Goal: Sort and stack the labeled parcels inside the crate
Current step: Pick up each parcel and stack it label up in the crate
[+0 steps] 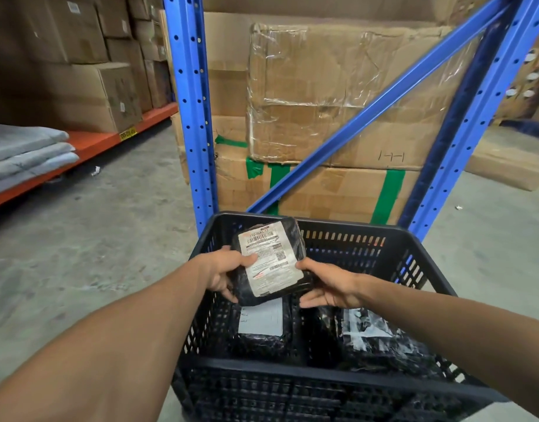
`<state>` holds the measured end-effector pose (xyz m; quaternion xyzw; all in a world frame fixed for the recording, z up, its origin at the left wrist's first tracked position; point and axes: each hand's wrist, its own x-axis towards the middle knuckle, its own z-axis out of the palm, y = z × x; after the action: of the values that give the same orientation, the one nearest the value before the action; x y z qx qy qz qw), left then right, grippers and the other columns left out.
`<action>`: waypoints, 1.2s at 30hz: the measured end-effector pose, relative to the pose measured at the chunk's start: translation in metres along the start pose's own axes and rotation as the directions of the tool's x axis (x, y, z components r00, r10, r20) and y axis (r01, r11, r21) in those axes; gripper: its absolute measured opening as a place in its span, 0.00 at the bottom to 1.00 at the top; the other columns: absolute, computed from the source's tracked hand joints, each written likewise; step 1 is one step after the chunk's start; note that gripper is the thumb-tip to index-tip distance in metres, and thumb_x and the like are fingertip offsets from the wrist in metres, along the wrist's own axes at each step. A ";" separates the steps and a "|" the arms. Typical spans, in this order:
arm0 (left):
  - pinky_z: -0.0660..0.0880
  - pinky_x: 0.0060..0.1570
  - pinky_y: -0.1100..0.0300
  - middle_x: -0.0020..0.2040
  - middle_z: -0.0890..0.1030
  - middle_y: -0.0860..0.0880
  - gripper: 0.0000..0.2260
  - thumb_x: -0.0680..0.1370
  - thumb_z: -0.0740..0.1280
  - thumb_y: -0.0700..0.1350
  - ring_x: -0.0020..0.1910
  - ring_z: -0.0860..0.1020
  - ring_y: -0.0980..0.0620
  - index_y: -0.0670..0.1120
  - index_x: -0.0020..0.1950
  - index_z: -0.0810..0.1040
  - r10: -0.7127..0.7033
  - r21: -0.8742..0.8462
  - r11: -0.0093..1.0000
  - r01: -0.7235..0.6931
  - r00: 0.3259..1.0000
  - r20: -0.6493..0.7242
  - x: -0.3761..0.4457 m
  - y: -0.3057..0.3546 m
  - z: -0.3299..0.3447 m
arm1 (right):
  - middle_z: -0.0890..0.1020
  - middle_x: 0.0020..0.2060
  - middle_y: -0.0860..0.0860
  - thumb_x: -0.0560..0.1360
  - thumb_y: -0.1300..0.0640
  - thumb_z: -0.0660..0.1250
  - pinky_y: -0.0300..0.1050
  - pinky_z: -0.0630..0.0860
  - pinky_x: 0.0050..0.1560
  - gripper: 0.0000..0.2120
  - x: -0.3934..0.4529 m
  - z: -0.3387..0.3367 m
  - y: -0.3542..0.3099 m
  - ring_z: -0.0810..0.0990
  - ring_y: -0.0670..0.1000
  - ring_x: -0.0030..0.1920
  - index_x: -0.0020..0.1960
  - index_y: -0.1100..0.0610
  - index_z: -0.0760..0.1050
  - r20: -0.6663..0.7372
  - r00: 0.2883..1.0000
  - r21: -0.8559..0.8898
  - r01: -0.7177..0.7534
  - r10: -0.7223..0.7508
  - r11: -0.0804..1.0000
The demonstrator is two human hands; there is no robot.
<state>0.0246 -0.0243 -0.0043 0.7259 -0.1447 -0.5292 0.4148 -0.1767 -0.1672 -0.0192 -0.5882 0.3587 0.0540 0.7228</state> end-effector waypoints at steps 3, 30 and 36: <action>0.75 0.55 0.35 0.65 0.77 0.46 0.24 0.77 0.69 0.49 0.61 0.75 0.41 0.54 0.71 0.66 -0.014 0.159 0.987 0.025 0.997 -0.075 0.006 -0.004 -0.002 | 0.83 0.48 0.58 0.77 0.52 0.67 0.53 0.85 0.49 0.21 0.009 0.008 0.005 0.85 0.56 0.39 0.65 0.62 0.70 -0.015 0.997 -0.084 -0.073 0.072 0.994; 0.64 0.72 0.45 0.75 0.58 0.40 0.36 0.75 0.68 0.44 0.72 0.65 0.38 0.49 0.78 0.53 0.130 0.681 0.728 0.081 0.959 -0.252 0.066 -0.039 0.025 | 0.75 0.66 0.65 0.83 0.56 0.59 0.51 0.86 0.42 0.20 0.050 0.016 0.017 0.87 0.62 0.43 0.71 0.67 0.66 -0.123 0.982 -0.545 -0.190 0.147 0.817; 0.75 0.46 0.57 0.53 0.76 0.45 0.09 0.78 0.67 0.44 0.45 0.75 0.49 0.47 0.58 0.75 0.213 0.710 0.682 -0.177 0.976 0.039 0.046 0.006 0.070 | 0.84 0.47 0.57 0.80 0.60 0.58 0.50 0.81 0.50 0.11 0.012 -0.041 -0.042 0.83 0.56 0.45 0.53 0.62 0.79 -0.218 0.892 -0.931 -0.068 -0.396 0.360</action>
<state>-0.0181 -0.0892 -0.0366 0.8218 -0.4036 -0.3687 0.1609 -0.1657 -0.2206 0.0053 -0.9195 0.3463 0.0457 0.1801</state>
